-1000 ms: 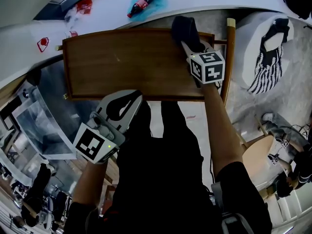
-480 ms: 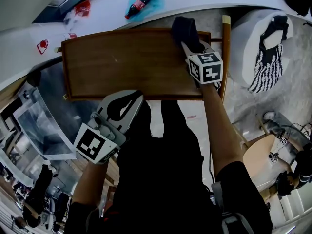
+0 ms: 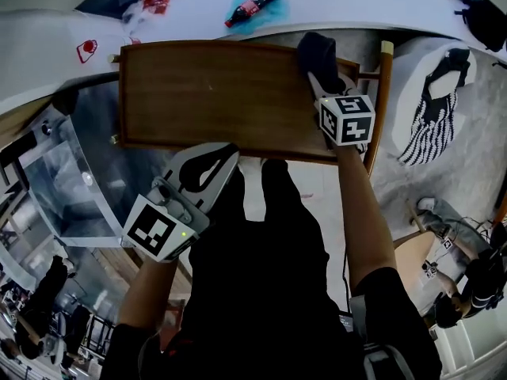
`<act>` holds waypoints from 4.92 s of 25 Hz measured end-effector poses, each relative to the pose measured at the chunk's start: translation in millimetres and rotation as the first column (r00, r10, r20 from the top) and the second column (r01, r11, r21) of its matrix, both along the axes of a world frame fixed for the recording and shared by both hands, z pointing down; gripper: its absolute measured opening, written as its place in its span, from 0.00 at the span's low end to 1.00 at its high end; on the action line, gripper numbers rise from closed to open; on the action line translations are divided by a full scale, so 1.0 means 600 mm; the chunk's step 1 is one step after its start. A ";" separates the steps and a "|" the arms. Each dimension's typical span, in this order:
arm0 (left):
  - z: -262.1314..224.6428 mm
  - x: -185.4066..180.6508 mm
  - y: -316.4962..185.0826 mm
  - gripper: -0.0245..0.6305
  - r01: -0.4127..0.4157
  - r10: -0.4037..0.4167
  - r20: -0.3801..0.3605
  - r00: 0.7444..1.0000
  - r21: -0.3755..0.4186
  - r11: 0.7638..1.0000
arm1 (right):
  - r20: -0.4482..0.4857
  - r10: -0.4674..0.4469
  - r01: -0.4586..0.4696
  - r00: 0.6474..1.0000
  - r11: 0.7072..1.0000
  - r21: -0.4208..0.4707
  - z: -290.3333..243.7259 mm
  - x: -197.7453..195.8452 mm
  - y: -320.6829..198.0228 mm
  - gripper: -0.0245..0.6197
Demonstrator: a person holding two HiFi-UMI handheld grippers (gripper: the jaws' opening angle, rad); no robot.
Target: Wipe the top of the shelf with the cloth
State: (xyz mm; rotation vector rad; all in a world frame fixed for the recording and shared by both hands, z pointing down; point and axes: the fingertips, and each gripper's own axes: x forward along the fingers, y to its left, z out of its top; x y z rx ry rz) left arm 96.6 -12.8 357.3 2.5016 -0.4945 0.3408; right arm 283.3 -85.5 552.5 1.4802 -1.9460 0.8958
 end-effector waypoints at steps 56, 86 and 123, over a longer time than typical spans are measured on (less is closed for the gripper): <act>-0.021 -0.363 0.010 0.08 0.217 -0.218 -0.031 0.976 -0.012 0.976 | 0.154 -0.309 0.325 0.939 0.941 -0.096 0.059 -0.555 0.000 0.15; -0.014 -0.078 0.087 0.08 -0.036 0.036 -0.017 0.999 -0.015 0.999 | 0.135 -0.018 0.035 0.991 0.992 -0.124 0.070 -0.202 0.131 0.15; -0.027 0.043 0.110 0.08 -0.130 0.130 -0.037 0.991 -0.002 0.991 | -0.109 0.085 -0.102 0.990 0.981 -0.163 0.062 0.002 0.212 0.15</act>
